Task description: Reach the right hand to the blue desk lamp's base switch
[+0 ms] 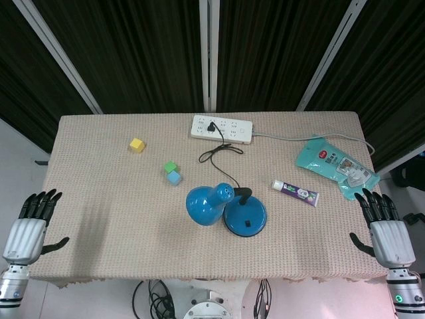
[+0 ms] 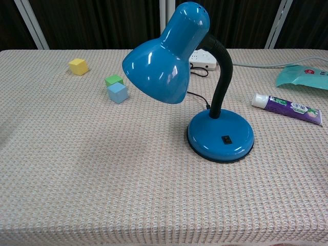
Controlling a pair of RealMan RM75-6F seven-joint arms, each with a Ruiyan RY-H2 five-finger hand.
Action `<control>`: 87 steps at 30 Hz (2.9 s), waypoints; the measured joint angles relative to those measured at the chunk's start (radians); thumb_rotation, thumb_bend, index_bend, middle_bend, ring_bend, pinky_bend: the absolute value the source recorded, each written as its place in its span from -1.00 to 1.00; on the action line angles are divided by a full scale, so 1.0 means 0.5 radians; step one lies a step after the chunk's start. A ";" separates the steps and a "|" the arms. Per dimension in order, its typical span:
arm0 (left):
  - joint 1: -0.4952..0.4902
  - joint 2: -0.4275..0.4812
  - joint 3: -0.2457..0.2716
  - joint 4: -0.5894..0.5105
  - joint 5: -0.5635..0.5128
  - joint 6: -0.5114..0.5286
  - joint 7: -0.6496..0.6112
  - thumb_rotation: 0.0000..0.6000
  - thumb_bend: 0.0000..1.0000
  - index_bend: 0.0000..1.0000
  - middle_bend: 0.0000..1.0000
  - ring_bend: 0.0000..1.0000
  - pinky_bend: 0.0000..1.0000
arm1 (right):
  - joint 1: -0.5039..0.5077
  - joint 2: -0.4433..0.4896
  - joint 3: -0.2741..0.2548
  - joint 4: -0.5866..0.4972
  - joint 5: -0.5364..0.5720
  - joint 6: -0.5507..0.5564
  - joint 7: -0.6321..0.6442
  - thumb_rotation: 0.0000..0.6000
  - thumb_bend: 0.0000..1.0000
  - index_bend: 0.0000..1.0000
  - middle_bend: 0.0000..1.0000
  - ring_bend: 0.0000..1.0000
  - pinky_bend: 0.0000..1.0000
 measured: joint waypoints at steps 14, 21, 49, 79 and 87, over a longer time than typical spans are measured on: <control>-0.012 0.023 -0.012 0.002 0.023 0.010 -0.004 1.00 -0.93 -0.98 -0.97 -1.00 -1.00 | 0.013 -0.007 -0.008 -0.038 -0.021 -0.018 -0.046 1.00 -0.65 -1.00 -1.00 -1.00 -1.00; -0.018 -0.022 -0.030 0.046 0.016 0.022 -0.061 1.00 -0.93 -0.98 -0.97 -1.00 -1.00 | 0.034 -0.056 -0.007 0.004 -0.090 -0.003 -0.043 1.00 -0.64 -1.00 -1.00 -1.00 -0.97; -0.024 -0.039 -0.020 0.067 0.037 0.023 -0.095 1.00 -0.93 -0.98 -0.97 -1.00 -1.00 | 0.324 -0.203 -0.181 -0.262 -0.233 -0.610 -0.510 1.00 0.51 -1.00 0.75 0.78 0.85; -0.033 -0.045 -0.014 0.084 0.039 0.010 -0.113 1.00 -0.94 -0.98 -0.97 -1.00 -1.00 | 0.622 -0.465 -0.097 -0.425 0.389 -1.057 -1.039 1.00 0.56 -1.00 0.79 0.82 0.87; -0.038 -0.045 -0.011 0.089 0.036 -0.003 -0.120 1.00 -0.93 -0.98 -0.97 -1.00 -1.00 | 0.674 -0.519 -0.101 -0.406 0.511 -1.073 -1.098 1.00 0.56 -1.00 0.79 0.82 0.87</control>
